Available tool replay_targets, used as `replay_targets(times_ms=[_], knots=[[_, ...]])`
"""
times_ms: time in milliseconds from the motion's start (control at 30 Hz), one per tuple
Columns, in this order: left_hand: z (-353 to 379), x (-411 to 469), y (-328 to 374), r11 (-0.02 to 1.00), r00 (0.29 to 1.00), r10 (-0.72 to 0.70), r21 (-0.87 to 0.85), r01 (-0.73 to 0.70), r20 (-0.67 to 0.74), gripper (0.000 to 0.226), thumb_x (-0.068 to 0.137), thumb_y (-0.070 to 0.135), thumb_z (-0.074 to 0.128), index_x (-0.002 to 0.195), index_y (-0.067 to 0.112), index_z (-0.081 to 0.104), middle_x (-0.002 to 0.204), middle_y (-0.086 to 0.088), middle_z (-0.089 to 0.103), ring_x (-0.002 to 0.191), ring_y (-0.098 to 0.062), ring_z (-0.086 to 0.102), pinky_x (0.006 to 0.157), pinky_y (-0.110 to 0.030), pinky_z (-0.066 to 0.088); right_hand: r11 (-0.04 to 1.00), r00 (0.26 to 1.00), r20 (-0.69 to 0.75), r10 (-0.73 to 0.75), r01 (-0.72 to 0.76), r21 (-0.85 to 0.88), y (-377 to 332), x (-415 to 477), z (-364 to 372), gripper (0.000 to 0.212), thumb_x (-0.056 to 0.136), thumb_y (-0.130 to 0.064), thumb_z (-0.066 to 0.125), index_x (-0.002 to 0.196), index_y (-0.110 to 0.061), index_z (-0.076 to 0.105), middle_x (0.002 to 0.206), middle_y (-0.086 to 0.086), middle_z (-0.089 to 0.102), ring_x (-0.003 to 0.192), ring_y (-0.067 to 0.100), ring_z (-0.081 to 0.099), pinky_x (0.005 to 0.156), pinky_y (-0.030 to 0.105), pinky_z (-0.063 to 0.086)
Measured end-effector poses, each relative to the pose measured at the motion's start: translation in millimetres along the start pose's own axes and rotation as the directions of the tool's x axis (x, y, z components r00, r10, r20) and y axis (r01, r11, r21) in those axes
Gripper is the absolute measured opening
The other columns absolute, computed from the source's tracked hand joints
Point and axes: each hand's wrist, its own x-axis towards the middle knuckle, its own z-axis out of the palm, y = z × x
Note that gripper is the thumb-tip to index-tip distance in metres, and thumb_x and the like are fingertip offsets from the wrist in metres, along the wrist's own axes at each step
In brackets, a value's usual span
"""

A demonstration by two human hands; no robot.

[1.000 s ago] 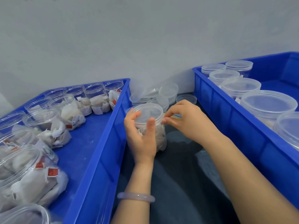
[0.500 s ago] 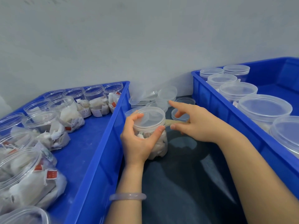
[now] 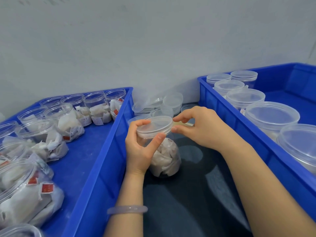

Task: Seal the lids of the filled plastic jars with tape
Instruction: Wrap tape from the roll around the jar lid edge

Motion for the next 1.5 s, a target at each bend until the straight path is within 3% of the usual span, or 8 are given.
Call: replay_targets(times_ms=[200, 367, 467, 733, 933, 1133, 1367, 1500], knots=[[7.6, 1.4, 1.6, 0.997, 0.997, -0.075, 0.033, 0.076, -0.005, 0.07, 0.046, 0.043, 0.083, 0.101, 0.022, 0.048, 0.102, 0.008, 0.058, 0.096, -0.004, 0.062, 0.08, -0.022, 0.052, 0.999, 0.999, -0.016, 0.028, -0.028, 0.031, -0.5, 1.8, 5.6, 0.034, 0.083, -0.044, 0.067, 0.114, -0.031, 0.066, 0.109, -0.006, 0.064, 0.1, 0.007, 0.054, 0.08, 0.021, 0.039], [9.7, 3.1, 1.8, 0.997, 0.995, -0.076, -0.023, 0.074, -0.067, 0.049, 0.059, 0.028, 0.081, 0.096, 0.019, 0.051, 0.094, 0.004, 0.06, 0.081, -0.001, 0.065, 0.066, -0.015, 0.05, 0.999, 0.999, 0.02, 0.05, -0.051, 0.019, -1.4, 2.6, 7.5, 0.052, 0.085, -0.049, 0.063, 0.132, -0.029, 0.053, 0.119, -0.005, 0.061, 0.105, 0.011, 0.054, 0.082, 0.021, 0.038], [4.8, 5.1, 1.7, 0.988, 0.994, -0.107, -0.113, 0.105, -0.006, 0.051, 0.055, 0.031, 0.08, 0.095, 0.018, 0.052, 0.09, 0.003, 0.059, 0.075, 0.0, 0.064, 0.063, -0.013, 0.048, 0.986, 0.989, 0.081, 0.12, -0.128, 0.106, -2.4, -0.5, 4.2, 0.067, 0.075, -0.061, 0.065, 0.133, -0.032, 0.05, 0.113, -0.008, 0.06, 0.079, 0.007, 0.06, 0.073, 0.023, 0.045], [-4.1, 10.7, 9.1, 0.928, 0.949, -0.217, -0.252, 0.273, 0.23, 0.062, 0.047, 0.04, 0.083, 0.096, 0.016, 0.054, 0.098, -0.016, 0.055, 0.091, -0.034, 0.054, 0.084, -0.053, 0.045, 0.973, 0.986, 0.152, 0.068, -0.099, 0.207, 1.3, -10.3, -25.4, 0.045, 0.067, -0.052, 0.072, 0.109, -0.035, 0.066, 0.101, -0.014, 0.063, 0.062, 0.013, 0.069, 0.057, 0.018, 0.048], [-5.8, 11.8, 26.0, 0.846, 0.897, -0.259, -0.365, 0.39, 0.357, 0.082, 0.038, 0.053, 0.089, 0.098, 0.012, 0.052, 0.101, -0.021, 0.054, 0.086, -0.035, 0.054, 0.076, -0.045, 0.048, 0.957, 0.994, 0.101, 0.034, -0.061, 0.282, -5.9, -9.7, -21.5, 0.071, 0.049, -0.071, 0.065, 0.112, -0.039, 0.066, 0.107, -0.021, 0.063, 0.063, 0.004, 0.066, 0.06, 0.017, 0.045], [-6.1, 12.4, 32.0, 0.755, 0.866, -0.255, -0.471, 0.456, 0.429, 0.107, 0.039, 0.068, 0.083, 0.124, 0.015, 0.047, 0.127, -0.025, 0.057, 0.113, -0.046, 0.056, 0.097, -0.063, 0.04, 0.909, 0.99, 0.133, -0.043, -0.016, 0.416, -8.2, -10.3, -17.3, 0.067, 0.048, -0.076, 0.058, 0.111, -0.053, 0.061, 0.11, -0.016, 0.064, 0.065, -0.011, 0.055, 0.069, 0.021, 0.047], [-2.5, 15.8, 29.6, 0.837, 0.904, -0.282, -0.379, 0.395, 0.321, 0.099, 0.04, 0.067, 0.084, 0.121, 0.02, 0.051, 0.115, -0.012, 0.064, 0.109, -0.035, 0.062, 0.089, -0.049, 0.052, 0.898, 0.995, 0.077, -0.061, 0.021, 0.439, -3.7, -8.5, -14.9, 0.064, 0.05, -0.074, 0.059, 0.109, -0.049, 0.063, 0.096, -0.018, 0.067, 0.062, 0.003, 0.059, 0.055, 0.012, 0.047], [-1.2, 19.4, 24.1, 0.895, 0.933, -0.319, -0.272, 0.354, 0.165, 0.093, 0.037, 0.071, 0.082, 0.112, 0.024, 0.056, 0.104, 0.0, 0.07, 0.102, -0.024, 0.065, 0.094, -0.044, 0.05, 0.925, 1.0, 0.012, -0.007, 0.002, 0.38, 1.0, -5.7, -11.3, 0.069, 0.051, -0.077, 0.058, 0.112, -0.047, 0.063, 0.115, -0.015, 0.059, 0.074, 0.001, 0.057, 0.073, 0.023, 0.048]])
